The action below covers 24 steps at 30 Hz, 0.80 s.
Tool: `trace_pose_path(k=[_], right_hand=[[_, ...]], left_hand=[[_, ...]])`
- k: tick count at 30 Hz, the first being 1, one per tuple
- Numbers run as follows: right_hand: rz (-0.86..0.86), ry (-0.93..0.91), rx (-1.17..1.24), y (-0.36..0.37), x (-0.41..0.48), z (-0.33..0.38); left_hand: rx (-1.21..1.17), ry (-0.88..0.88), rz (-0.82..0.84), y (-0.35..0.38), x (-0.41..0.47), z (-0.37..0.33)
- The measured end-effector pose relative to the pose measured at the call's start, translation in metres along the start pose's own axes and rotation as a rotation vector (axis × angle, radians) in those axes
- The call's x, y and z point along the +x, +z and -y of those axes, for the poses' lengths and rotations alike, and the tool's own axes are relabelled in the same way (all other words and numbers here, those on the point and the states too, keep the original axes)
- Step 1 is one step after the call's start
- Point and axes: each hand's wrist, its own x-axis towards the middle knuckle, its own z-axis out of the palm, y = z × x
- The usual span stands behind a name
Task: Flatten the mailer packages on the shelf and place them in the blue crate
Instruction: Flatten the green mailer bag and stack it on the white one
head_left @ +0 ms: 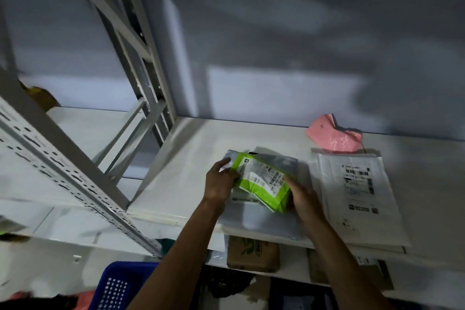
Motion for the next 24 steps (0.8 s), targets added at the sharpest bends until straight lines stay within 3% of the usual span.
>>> trace_pose_path(k=[2,4,7,11,14,18,24], right_hand=[[-0.055,-0.063,-0.078,-0.007,-0.002,-0.003],[-0.086,-0.077,-0.075,-0.015,-0.006,-0.003],[-0.125,-0.095,-0.029,-0.022,-0.016,-0.004],[-0.212,-0.107,-0.003,-0.019,-0.028,-0.01],[-0.226,-0.155,-0.021,-0.005,-0.032,-0.013],[-0.198,-0.188,-0.008,0.018,-0.035,-0.013],[-0.13,-0.122,0.054,0.051,-0.027,-0.016]], left_hand=[[0.062,0.048,0.049,0.006,-0.013,0.007],[0.268,0.14,0.072,0.008,-0.029,0.022],[0.59,0.38,0.09,-0.003,-0.055,0.051],[0.858,0.604,0.165,-0.016,-0.069,0.084],[0.99,0.754,0.131,-0.02,-0.064,0.096],[1.015,0.725,0.098,-0.026,-0.057,0.093],[1.091,0.817,0.011,-0.054,-0.04,0.087]])
